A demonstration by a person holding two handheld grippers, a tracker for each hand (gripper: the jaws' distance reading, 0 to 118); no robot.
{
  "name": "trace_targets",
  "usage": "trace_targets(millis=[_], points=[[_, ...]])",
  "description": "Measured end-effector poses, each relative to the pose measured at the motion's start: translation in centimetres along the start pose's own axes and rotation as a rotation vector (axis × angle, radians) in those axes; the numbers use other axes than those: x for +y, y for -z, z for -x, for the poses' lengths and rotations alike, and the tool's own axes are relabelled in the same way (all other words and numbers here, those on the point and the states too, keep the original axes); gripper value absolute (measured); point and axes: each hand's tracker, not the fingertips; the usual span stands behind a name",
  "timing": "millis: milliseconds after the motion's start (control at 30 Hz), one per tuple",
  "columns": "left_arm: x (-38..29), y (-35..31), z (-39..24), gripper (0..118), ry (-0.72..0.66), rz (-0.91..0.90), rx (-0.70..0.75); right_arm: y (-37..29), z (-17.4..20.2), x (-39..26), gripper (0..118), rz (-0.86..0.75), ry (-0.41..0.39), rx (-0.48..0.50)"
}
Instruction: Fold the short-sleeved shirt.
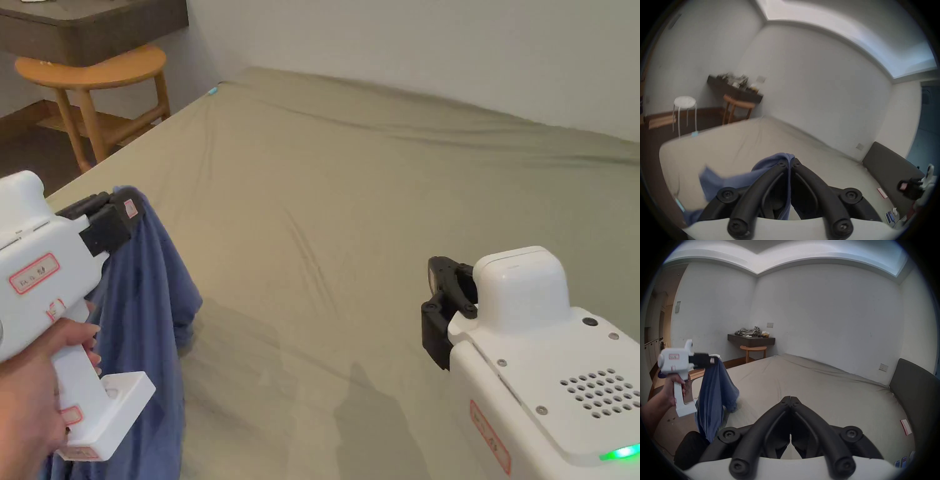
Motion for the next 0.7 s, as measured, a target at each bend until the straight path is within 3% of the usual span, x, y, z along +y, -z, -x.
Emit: trace_targets(millis=[400, 700], points=[[11.7, -0.8, -15.7, 0, 0.272, -0.201, -0.268, -5.6, -4.7, 0.5, 0, -0.101, 0.053, -0.112], [9.8, 2.8, -28.6, 0, 0.386, -0.134, -0.496, -10.4, -11.5, -1.3, 0, -0.114, 0.083, -0.316]])
